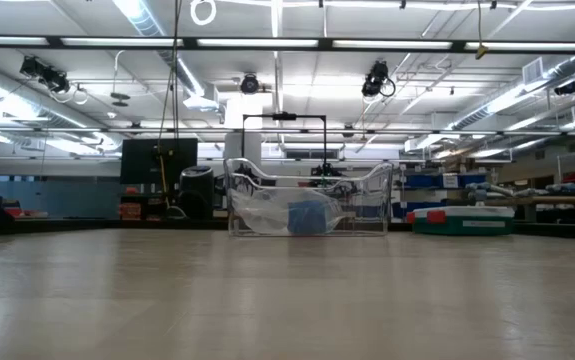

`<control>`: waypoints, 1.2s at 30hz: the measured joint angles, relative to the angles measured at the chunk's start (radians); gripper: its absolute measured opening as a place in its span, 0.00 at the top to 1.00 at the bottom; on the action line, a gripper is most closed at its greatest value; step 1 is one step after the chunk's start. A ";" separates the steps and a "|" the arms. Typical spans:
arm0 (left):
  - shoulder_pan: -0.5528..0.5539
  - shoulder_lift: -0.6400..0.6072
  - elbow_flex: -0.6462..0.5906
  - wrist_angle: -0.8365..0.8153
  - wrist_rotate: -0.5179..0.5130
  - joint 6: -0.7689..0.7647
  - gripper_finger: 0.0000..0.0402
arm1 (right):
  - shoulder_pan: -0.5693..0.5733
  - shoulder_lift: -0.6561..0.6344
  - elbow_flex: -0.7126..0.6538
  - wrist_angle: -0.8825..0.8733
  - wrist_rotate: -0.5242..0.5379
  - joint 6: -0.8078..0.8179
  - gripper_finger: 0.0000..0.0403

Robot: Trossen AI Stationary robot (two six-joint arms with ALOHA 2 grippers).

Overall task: Roll bandage
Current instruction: Roll the sky blue bandage

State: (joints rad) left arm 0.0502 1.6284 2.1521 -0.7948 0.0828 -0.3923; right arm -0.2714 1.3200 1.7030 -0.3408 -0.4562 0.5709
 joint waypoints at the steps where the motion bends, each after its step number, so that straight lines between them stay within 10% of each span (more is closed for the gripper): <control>1: 0.000 0.001 0.000 -0.001 0.000 0.000 0.65 | 0.000 0.002 0.000 0.003 0.000 0.003 1.00; 10: 0.000 0.002 0.000 -0.004 -0.031 0.002 0.67 | -0.008 0.004 0.000 0.011 -0.018 0.070 1.00; 18: 0.000 0.002 0.000 -0.024 -0.142 0.026 0.97 | -0.014 0.004 0.000 0.017 -0.081 0.170 1.00; 36: 0.002 0.001 -0.012 -0.062 -0.203 0.027 1.00 | 0.017 0.005 -0.001 0.040 -0.194 0.285 1.00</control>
State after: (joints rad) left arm 0.0519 1.6299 2.1403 -0.8564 -0.1203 -0.3658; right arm -0.2546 1.3247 1.7023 -0.3004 -0.6498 0.8564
